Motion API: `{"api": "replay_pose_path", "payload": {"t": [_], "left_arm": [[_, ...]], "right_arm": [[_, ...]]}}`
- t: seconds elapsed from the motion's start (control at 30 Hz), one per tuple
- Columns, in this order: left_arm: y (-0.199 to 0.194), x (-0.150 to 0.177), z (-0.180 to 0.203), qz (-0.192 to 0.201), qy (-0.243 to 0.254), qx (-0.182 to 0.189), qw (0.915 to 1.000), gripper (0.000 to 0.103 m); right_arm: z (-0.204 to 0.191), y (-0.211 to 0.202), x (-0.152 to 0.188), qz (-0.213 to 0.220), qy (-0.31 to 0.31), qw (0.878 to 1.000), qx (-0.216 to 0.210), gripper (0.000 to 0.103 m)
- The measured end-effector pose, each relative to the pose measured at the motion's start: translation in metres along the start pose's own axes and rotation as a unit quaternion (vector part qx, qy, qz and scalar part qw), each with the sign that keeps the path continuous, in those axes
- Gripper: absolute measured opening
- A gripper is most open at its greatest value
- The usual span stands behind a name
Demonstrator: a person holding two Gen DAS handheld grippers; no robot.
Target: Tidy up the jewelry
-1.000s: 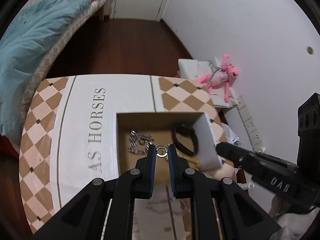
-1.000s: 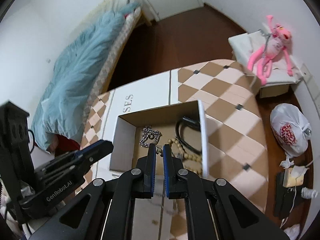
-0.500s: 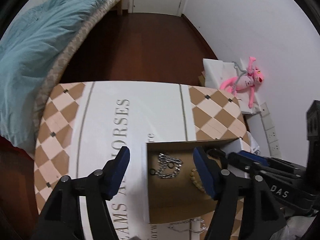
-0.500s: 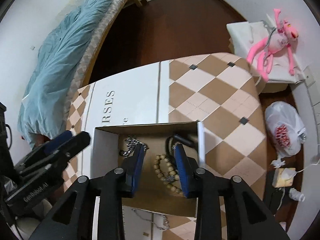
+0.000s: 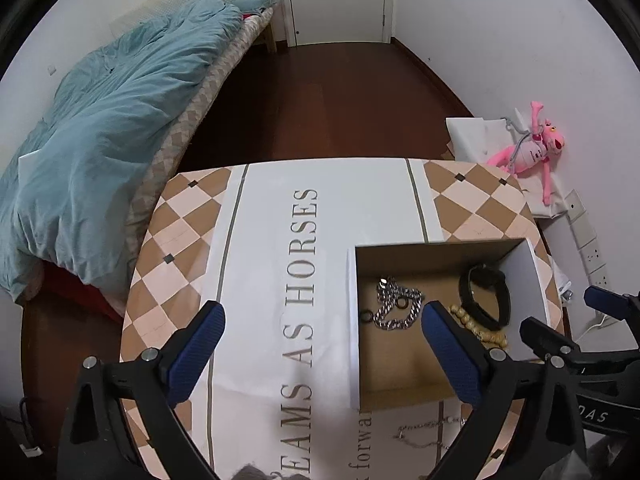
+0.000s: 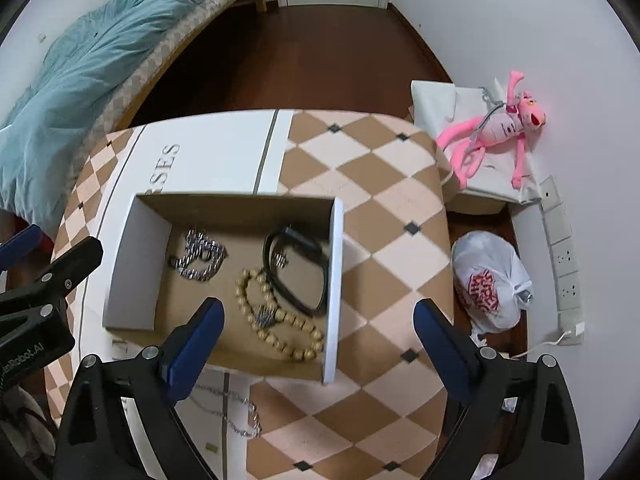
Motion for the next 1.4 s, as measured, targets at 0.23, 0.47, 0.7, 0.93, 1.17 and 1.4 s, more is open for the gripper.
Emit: {"api": "replay_pose_path", "payload": {"t": [0.23,0.47,0.7,0.93,1.17,1.4], "left_arm": [[-0.023,0.001,0.001,0.021,-0.002,0.001,0.9998,0.101],[-0.046,0.029,0.005,0.044,0.004,-0.010,0.9990,0.101],[-0.022,0.119,0.031,-0.015,0.022,-0.005,0.9996,0.101],[0.001,0.167,0.055,-0.057,0.032,0.009,0.9978,0.101],[0.004,0.178,0.075,-0.049,0.051,0.035,0.9969,0.075],[0.011,0.179,0.085,-0.051,0.055,0.052,0.9958,0.044]], "right_arm": [[0.001,-0.029,0.009,0.029,0.012,0.999,-0.011,0.098],[0.005,-0.050,0.046,0.048,0.022,0.998,-0.028,0.098],[0.015,-0.019,0.121,0.026,0.041,0.999,-0.010,0.097],[0.031,0.008,0.171,0.002,0.078,0.997,-0.008,0.086],[0.045,0.011,0.190,0.003,0.102,0.995,-0.005,0.085],[0.051,0.007,0.184,0.012,0.113,0.993,-0.007,0.083]]}}
Point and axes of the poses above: each gripper's, at about its wrist camera, not at the fingertips, and y roughly the way its jaws point, z to its right, x to its underside, the point moved 2 cm from there along y, roughly the way its jaws point
